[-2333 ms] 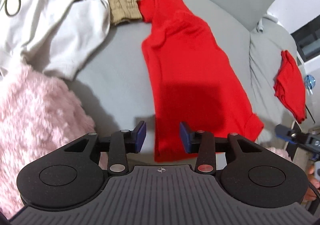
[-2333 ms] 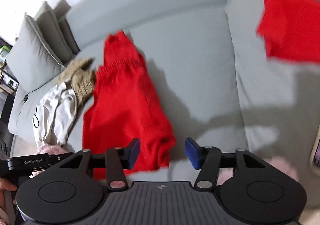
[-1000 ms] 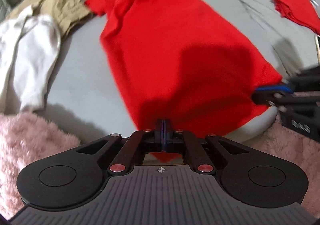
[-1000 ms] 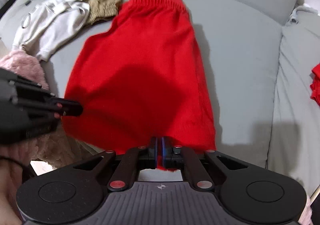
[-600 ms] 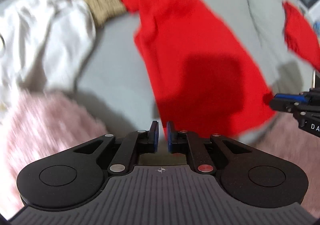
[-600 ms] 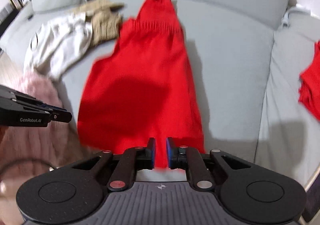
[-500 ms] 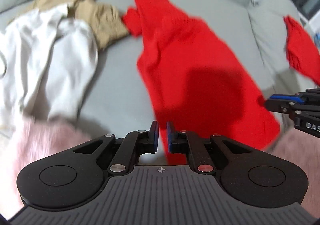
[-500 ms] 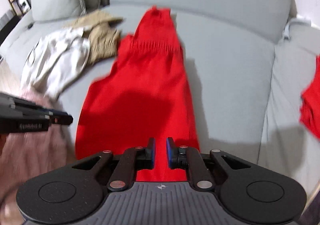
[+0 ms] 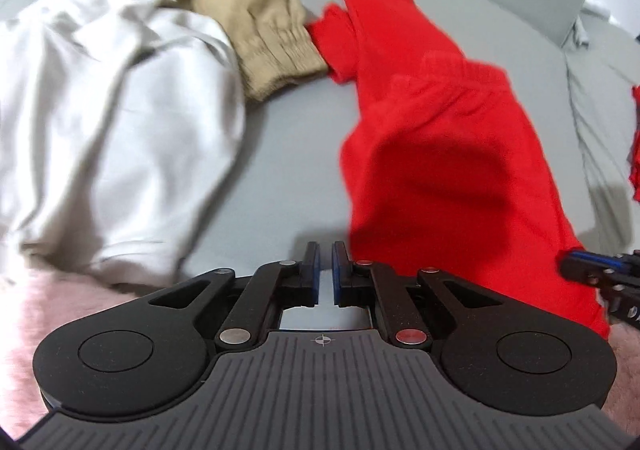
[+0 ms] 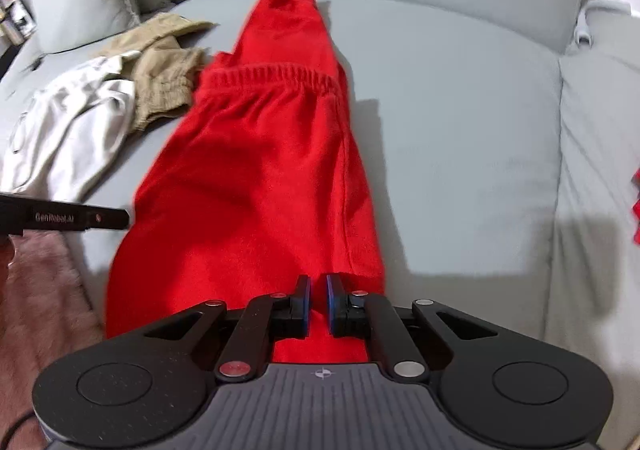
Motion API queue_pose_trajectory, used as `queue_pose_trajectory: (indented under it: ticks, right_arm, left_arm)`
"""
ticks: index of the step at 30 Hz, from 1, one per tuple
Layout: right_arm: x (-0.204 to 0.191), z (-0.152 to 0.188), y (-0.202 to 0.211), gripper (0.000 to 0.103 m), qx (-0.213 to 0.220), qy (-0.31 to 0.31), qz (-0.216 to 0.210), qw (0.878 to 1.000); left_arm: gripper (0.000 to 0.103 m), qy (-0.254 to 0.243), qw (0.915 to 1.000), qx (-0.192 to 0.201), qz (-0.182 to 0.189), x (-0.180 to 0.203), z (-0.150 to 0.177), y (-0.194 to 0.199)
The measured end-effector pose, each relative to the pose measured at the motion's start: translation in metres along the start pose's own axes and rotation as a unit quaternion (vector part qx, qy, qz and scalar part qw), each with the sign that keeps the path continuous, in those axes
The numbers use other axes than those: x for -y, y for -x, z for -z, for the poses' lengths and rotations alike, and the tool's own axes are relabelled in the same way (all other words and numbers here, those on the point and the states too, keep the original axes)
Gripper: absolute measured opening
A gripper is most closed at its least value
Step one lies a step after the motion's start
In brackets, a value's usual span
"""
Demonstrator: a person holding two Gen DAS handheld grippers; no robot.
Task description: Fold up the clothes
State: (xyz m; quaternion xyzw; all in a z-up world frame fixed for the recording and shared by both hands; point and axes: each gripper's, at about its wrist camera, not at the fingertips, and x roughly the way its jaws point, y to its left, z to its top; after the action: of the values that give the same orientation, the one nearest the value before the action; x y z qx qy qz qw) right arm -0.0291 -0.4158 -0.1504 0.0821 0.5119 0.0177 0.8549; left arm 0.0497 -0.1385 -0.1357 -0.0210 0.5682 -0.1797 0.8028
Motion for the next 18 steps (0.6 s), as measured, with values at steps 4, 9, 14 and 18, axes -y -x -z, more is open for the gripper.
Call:
queue_pose_trajectory:
  ticks: [4, 9, 14, 18]
  right_arm:
    - [-0.003, -0.028, 0.002, 0.017, 0.041, -0.014, -0.025, 0.999]
    - [-0.026, -0.079, -0.033, 0.017, 0.085, 0.004, -0.017, 0.996]
    - [-0.023, -0.08, -0.099, 0.016, -0.028, 0.0, 0.015, 0.999]
    - [-0.02, -0.083, -0.081, 0.019, -0.021, 0.008, -0.001, 1.0]
  left_arm:
    - [0.009, -0.023, 0.9981, 0.041, 0.04, 0.019, -0.013, 0.005]
    - [0.011, -0.032, 0.9969, 0.063, 0.034, 0.045, -0.044, -0.027]
    - [0.013, -0.025, 0.9996, -0.01, -0.005, 0.042, -0.05, -0.069]
    - [0.014, -0.027, 0.9989, 0.038, -0.003, 0.038, -0.059, -0.037]
